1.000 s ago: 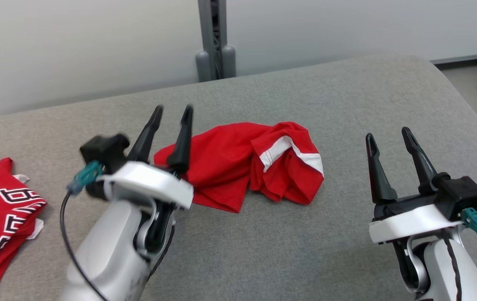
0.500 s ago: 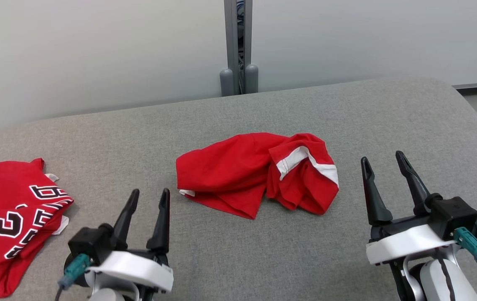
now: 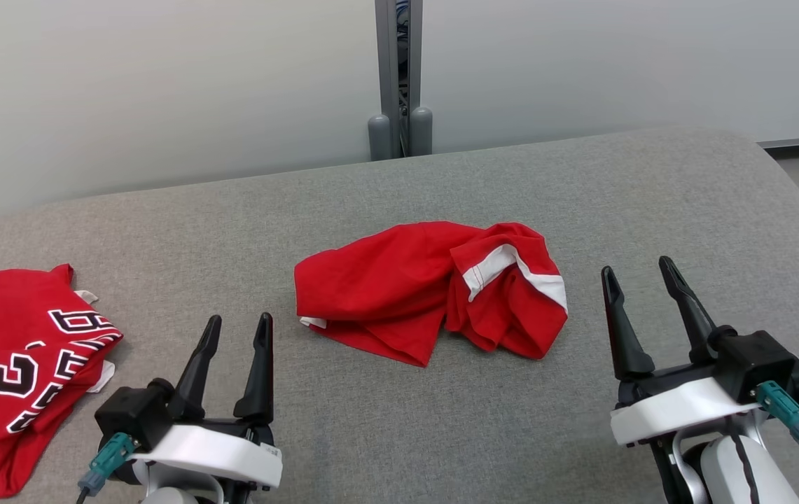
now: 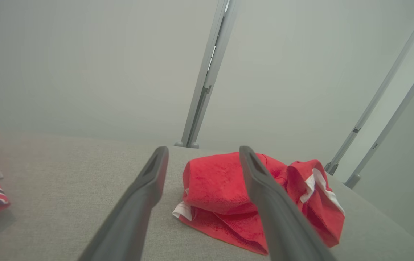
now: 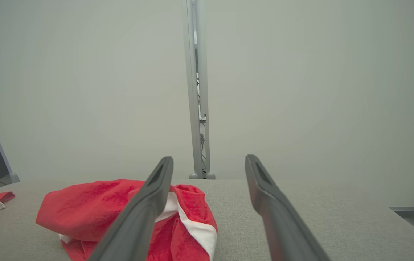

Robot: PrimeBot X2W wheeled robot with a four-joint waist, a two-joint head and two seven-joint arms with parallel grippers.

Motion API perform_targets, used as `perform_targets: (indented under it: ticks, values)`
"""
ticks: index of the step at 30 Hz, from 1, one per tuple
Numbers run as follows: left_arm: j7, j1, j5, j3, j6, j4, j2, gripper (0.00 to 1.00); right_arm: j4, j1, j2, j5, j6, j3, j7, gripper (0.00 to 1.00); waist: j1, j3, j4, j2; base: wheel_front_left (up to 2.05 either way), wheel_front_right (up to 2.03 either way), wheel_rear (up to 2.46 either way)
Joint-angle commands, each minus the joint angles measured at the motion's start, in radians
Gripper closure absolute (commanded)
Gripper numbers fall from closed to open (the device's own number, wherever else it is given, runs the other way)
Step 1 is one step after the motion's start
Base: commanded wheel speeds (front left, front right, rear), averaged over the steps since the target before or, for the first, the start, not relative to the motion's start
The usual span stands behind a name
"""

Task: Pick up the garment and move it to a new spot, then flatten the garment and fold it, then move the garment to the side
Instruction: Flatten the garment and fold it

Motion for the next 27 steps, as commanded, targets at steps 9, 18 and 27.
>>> perform_targets:
  ticks: [9, 18, 27]
  values:
    - [-0.003, -0.003, -0.012, -0.042, -0.004, 0.017, 0.004, 0.0, 0.057, -0.029, -0.005, -0.009, 0.002, 0.092, -0.001, 0.0, 0.0, 0.033, 0.032, 0.0, 0.0, 0.0, 0.0]
    - [-0.003, -0.057, -0.037, -0.067, -0.02, 0.025, 0.004, 0.0, 0.23, -0.183, -0.006, -0.06, 0.002, 0.145, -0.001, 0.0, 0.0, 0.122, 0.095, 0.0, 0.0, 0.0, 0.0]
    - [-0.003, -0.1, -0.05, -0.099, -0.028, 0.027, 0.004, 0.0, 0.4, -0.288, -0.006, -0.127, 0.002, 0.145, -0.001, 0.0, 0.0, 0.161, 0.149, 0.0, 0.0, 0.0, 0.0]
